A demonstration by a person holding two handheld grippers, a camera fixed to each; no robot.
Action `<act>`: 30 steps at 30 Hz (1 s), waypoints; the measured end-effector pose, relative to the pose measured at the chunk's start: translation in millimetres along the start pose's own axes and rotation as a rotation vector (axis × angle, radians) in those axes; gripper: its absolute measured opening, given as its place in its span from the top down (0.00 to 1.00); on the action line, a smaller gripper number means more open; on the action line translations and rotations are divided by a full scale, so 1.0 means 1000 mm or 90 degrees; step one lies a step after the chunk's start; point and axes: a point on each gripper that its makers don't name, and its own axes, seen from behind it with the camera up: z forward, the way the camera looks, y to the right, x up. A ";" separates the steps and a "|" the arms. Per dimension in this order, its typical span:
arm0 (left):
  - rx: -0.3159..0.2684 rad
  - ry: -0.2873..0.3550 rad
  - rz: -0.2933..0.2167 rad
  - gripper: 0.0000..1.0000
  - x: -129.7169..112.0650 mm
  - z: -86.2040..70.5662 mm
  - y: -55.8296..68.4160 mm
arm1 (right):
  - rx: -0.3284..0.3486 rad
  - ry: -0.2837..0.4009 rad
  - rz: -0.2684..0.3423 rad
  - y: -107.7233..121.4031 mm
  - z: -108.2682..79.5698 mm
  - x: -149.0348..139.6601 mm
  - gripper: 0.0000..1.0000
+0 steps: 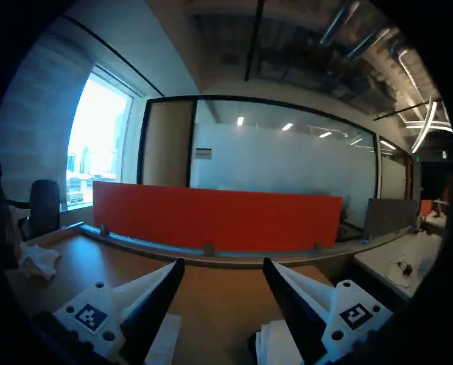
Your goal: Fold towel
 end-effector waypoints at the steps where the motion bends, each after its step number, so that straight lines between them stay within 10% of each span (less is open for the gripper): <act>1: -0.010 -0.004 0.003 0.06 0.001 0.000 0.003 | 0.011 -0.003 -0.002 -0.003 0.000 0.001 0.00; 30: -0.221 -0.161 0.081 0.06 -0.040 -0.007 0.065 | 0.261 -0.177 -0.064 -0.076 -0.010 -0.028 0.00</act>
